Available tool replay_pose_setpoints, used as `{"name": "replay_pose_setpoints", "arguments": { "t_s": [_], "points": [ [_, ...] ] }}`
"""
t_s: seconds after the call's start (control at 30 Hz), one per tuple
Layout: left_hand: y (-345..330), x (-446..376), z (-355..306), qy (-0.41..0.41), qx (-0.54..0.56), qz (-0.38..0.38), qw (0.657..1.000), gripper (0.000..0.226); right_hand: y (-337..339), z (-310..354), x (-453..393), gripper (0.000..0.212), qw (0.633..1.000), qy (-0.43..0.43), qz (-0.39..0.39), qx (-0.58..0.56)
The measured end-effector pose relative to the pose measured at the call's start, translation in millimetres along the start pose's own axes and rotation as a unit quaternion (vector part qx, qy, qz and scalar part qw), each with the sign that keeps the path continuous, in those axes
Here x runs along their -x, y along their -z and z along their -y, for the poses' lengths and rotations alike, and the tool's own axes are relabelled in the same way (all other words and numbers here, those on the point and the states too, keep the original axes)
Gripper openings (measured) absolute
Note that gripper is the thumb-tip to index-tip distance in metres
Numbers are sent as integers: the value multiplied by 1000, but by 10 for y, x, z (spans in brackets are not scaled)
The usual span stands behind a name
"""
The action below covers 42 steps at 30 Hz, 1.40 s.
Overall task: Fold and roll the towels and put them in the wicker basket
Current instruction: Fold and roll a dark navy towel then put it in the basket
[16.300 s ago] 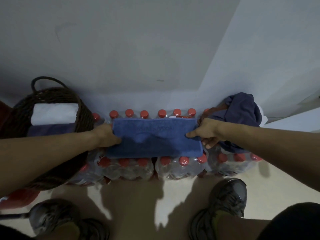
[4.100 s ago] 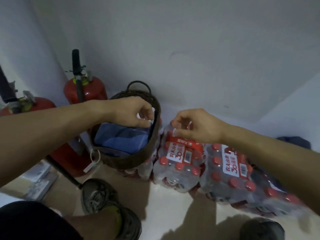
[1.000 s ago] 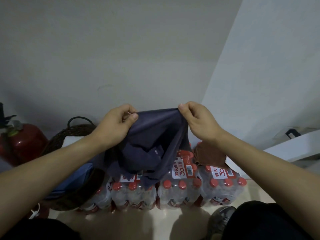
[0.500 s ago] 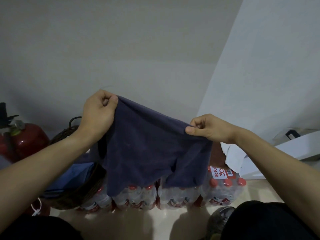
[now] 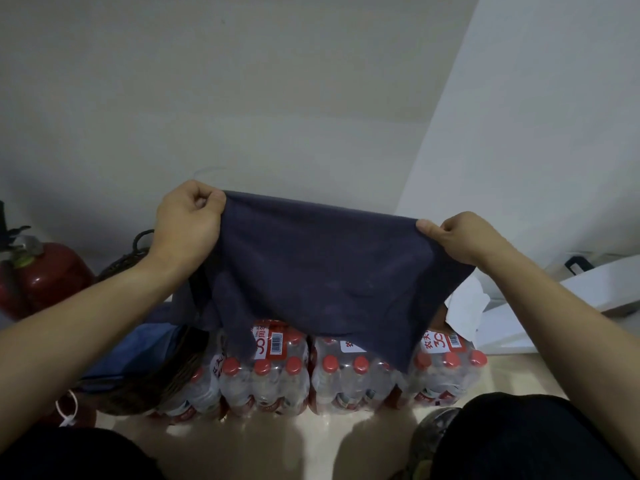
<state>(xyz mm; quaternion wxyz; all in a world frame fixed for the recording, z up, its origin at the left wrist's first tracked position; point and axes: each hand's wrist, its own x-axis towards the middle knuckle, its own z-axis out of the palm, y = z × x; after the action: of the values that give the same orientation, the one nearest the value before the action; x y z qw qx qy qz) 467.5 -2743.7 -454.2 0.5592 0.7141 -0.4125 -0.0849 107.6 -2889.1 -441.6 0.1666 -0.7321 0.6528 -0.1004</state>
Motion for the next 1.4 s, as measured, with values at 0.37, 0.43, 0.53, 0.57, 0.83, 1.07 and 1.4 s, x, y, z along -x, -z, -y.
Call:
{"name": "replay_pose_setpoints", "arguments": {
  "t_s": [0.37,0.43,0.53,0.57,0.83,1.07,1.4],
  "points": [
    [110,116,-94,21,-60,142,988,15,113,9,142,58,982,60,-25,-179],
    [116,242,-220,56,-1,284,957,14,115,122,209,47,962,77,-12,-262],
    [52,503,-360,101,99,475,868,10,94,396,363,21,863,75,72,-495],
    [1,591,-378,106,113,513,844,13,87,495,405,21,829,73,94,-546],
    [-148,660,-465,-50,-125,557,820,49,-49,847,624,30,658,19,290,-695],
    [-219,579,-479,-76,7,369,926,62,-174,997,815,25,622,53,372,-687],
    [-222,740,-519,16,43,557,829,39,-198,991,906,33,812,233,248,-475]
  ]
}}
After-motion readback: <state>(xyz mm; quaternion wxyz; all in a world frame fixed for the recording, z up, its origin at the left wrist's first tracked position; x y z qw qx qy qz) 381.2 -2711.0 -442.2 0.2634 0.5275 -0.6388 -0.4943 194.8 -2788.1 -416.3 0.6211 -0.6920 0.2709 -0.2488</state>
